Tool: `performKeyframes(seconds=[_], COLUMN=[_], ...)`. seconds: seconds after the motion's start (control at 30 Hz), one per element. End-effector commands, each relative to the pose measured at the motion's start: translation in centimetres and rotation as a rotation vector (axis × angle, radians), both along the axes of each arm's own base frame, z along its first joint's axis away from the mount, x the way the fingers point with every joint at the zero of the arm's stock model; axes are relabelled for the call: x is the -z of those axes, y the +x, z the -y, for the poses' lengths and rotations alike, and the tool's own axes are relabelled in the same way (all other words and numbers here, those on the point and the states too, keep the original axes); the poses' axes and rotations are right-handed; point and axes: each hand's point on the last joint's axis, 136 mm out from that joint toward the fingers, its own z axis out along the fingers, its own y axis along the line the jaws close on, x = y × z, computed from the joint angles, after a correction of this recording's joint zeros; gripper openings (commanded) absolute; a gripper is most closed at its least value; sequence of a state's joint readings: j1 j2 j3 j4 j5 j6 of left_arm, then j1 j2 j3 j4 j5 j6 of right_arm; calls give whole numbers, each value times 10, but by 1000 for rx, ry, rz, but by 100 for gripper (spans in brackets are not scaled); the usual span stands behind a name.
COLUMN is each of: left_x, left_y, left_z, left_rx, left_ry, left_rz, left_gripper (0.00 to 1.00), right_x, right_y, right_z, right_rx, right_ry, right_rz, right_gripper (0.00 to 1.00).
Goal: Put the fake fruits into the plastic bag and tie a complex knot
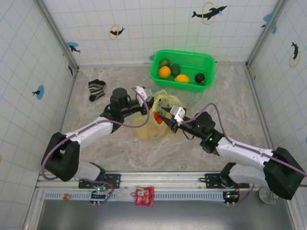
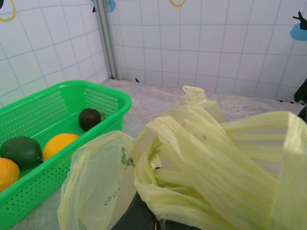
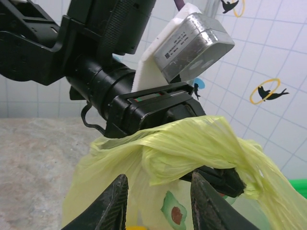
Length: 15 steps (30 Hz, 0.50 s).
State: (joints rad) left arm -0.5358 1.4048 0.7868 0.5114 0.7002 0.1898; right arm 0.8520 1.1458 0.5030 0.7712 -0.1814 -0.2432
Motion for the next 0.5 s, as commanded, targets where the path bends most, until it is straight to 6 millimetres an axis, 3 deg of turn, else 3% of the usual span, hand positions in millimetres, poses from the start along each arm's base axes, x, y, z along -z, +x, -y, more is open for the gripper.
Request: performKeyframes(seconds=[0.0,0.47], left_x=[-2,0], left_y=[-1,-1], left_z=[2,3], left_rx=[23,28], left_ry=[-20,-21], left_rz=[2,-7], left_gripper=[0,0], right_x=[-15,-14], right_y=[3,13], right_z=[-2,-15], right_rx=[18,25], right_ry=[60,61], right_rz=[40,44], right_gripper=[38,38])
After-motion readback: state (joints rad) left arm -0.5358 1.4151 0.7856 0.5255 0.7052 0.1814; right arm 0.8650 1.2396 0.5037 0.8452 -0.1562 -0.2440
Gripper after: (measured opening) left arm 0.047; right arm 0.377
